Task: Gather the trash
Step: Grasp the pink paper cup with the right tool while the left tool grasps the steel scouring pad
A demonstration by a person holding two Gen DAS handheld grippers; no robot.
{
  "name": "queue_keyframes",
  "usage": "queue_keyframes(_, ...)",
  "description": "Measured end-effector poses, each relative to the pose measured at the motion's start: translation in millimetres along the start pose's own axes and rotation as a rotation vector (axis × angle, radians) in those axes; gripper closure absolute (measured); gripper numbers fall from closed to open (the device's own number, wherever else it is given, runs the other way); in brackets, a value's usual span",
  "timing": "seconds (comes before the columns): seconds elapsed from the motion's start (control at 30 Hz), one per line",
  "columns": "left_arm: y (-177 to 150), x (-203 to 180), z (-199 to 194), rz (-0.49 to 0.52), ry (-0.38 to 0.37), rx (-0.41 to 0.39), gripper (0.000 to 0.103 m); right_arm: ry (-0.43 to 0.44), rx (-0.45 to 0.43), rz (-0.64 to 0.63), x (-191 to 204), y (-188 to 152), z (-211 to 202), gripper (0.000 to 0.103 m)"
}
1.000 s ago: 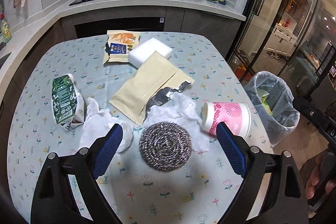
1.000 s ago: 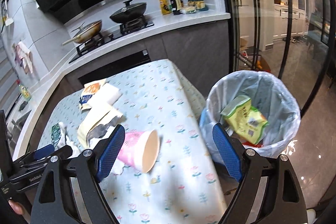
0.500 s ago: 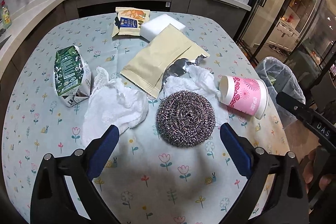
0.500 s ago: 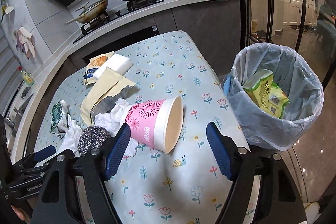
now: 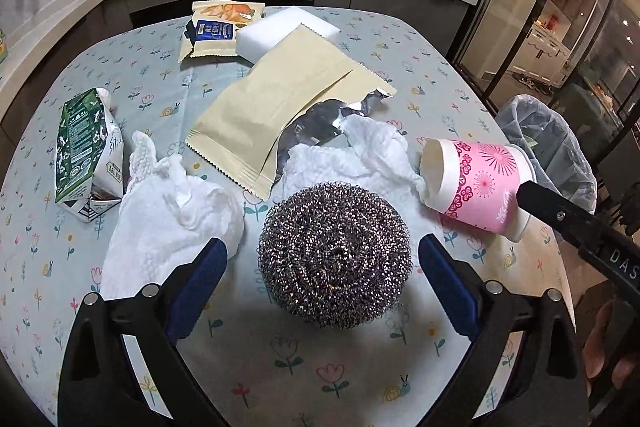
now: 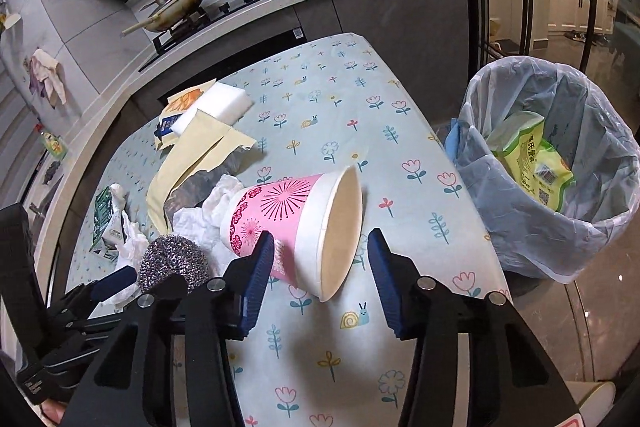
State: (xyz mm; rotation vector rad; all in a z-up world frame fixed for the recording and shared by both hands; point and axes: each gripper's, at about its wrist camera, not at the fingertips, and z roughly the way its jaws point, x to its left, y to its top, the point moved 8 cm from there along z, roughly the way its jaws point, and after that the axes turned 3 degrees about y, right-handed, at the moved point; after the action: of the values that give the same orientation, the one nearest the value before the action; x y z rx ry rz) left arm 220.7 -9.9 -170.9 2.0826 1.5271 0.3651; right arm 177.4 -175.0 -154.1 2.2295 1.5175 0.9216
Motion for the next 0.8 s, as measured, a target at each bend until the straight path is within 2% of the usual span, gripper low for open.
queue_keyframes(0.17, 1.5, 0.1, 11.8, -0.005, -0.006, 0.024, 0.012, 0.009, 0.015, 0.004, 0.9, -0.1, 10.9, 0.06)
queue_keyframes(0.27, 0.5, -2.3, 14.7, 0.001, -0.008, 0.026, 0.013, 0.02, 0.023, -0.002, 3.1, -0.1, 14.5, 0.069)
queue_keyframes(0.33, -1.6, -6.9, 15.9, 0.013, -0.031, 0.037, 0.028, 0.027, 0.032, -0.004, 3.9, -0.7, 16.8, 0.077)
queue_keyframes(0.43, -2.6, -9.1, 12.2, 0.019, -0.03, 0.03, 0.03, 0.041, 0.032, -0.007, 5.8, -1.4, 16.4, 0.089)
queue_keyframes(0.63, -5.0, -17.1, -5.2, 0.022, -0.062, 0.014, 0.031, 0.046, -0.006, -0.008, 4.7, 5.7, 2.4, 0.099)
queue_keyframes(0.8, 1.8, -27.8, -24.3, 0.037, -0.079, -0.017, 0.031, 0.052, -0.047, -0.006, 1.5, 15.4, -14.7, 0.099)
